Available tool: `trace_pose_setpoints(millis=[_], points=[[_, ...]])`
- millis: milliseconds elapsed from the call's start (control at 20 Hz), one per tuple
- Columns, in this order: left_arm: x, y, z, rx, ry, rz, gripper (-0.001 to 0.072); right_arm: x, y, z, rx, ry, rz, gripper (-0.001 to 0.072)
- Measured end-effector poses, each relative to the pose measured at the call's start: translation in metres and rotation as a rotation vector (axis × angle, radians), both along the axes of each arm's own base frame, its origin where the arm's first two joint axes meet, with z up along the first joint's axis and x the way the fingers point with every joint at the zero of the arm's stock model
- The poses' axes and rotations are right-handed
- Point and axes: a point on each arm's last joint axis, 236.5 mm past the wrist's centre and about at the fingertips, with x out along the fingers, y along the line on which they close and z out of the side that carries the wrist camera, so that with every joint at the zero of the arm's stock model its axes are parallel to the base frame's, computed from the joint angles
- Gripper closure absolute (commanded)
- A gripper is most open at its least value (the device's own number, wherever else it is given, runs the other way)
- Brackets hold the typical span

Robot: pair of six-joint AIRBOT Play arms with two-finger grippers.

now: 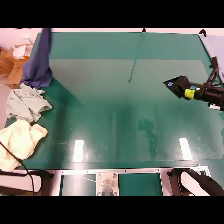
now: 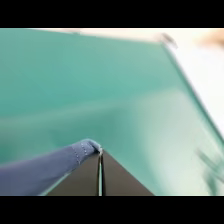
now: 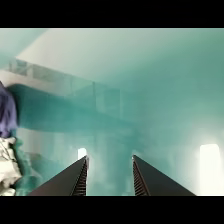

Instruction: Fold the shirts.

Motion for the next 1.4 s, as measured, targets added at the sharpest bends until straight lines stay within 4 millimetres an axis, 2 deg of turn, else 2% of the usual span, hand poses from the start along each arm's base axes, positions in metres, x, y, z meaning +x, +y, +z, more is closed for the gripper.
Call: trace_pose_setpoints(millis=[100,200,250,350,450,500,550,600,650,700,750,850,950,1100,1400], points=[[-0.034,-0.069,0.014,-0.009,-0.018,-0.133,0.0686,-0.001,0.002,0.016,0.004,-0.016,0.030,0.0378],[-0.066,-0.137,0.014,-0.004,-0.013,-0.247,0.0686,-0.004,0.007,0.030,0.013,-0.028,0.066,0.0378],[-0.080,-0.164,0.011,0.002,-0.008,-0.290,0.0686,-0.007,0.010,0.035,0.016,-0.030,0.087,0.0378],[-0.109,-0.216,0.000,0.018,0.009,-0.376,0.0685,-0.013,0.017,0.042,0.025,-0.026,0.129,0.0378],[-0.135,-0.259,-0.022,0.053,0.047,-0.448,0.0684,-0.020,0.022,0.045,0.034,-0.013,0.159,0.0374],[-0.146,-0.277,-0.034,0.072,0.069,-0.477,0.0682,-0.022,0.024,0.046,0.041,-0.006,0.171,0.0332],[-0.156,-0.293,-0.050,0.095,0.094,-0.504,0.0524,-0.025,0.026,0.047,0.045,0.001,0.182,0.0280],[-0.161,-0.305,-0.064,0.118,0.117,-0.517,0.0244,-0.027,0.027,0.047,0.047,0.005,0.191,0.0277],[-0.164,-0.313,-0.077,0.137,0.136,-0.521,0.0220,-0.029,0.028,0.047,0.050,0.011,0.198,0.0276],[-0.166,-0.320,-0.088,0.153,0.157,-0.522,0.0219,-0.030,0.029,0.047,0.052,0.015,0.204,0.0230],[-0.167,-0.323,-0.097,0.173,0.166,-0.523,0.0219,-0.032,0.031,0.047,0.055,0.022,0.212,0.0188],[-0.165,-0.319,-0.110,0.218,0.186,-0.514,0.0219,-0.035,0.032,0.046,0.057,0.032,0.225,0.0188],[-0.157,-0.300,-0.124,0.284,0.217,-0.494,0.0221,-0.038,0.033,0.044,0.052,0.042,0.232,0.0187],[-0.134,-0.251,-0.136,0.355,0.287,-0.430,0.0222,-0.039,0.028,0.031,0.030,0.085,0.225,0.0187],[-0.092,-0.130,-0.128,0.387,0.396,-0.236,0.0230,-0.044,0.014,-0.018,-0.004,0.247,0.201,0.0188]])
